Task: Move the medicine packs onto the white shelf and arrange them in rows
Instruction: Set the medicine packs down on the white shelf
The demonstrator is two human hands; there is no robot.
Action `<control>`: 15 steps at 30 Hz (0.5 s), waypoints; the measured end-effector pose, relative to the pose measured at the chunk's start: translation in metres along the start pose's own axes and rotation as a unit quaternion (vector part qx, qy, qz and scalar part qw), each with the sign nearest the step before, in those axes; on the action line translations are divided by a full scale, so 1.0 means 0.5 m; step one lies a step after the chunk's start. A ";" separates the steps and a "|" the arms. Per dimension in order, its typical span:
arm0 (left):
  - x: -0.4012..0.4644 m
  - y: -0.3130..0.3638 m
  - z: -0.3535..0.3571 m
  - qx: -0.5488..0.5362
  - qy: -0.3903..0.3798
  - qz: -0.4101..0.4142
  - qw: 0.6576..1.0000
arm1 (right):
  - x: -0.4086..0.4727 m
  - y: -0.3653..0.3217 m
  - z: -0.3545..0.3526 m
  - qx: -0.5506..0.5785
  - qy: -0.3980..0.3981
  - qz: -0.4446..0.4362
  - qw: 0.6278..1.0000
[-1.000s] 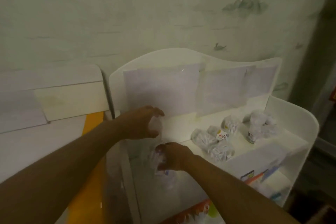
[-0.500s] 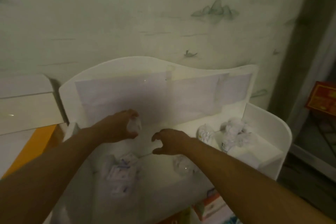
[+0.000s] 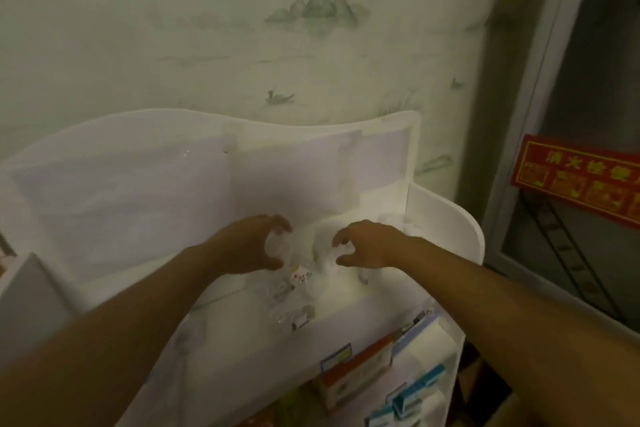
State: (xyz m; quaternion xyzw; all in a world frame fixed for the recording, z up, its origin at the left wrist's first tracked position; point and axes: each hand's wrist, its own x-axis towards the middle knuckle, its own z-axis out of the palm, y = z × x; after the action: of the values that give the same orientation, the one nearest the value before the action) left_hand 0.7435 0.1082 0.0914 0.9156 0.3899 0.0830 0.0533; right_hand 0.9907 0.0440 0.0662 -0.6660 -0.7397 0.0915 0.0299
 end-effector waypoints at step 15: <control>0.212 0.082 0.157 -0.086 -0.063 0.093 0.990 | -0.057 0.179 -0.025 0.073 0.046 0.158 0.984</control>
State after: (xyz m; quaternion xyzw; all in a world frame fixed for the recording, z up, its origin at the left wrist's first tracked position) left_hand 0.8597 0.1539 0.0329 0.9432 0.2905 0.0629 0.1484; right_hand 1.0838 0.0258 0.0647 -0.7741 -0.6144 0.1179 0.0971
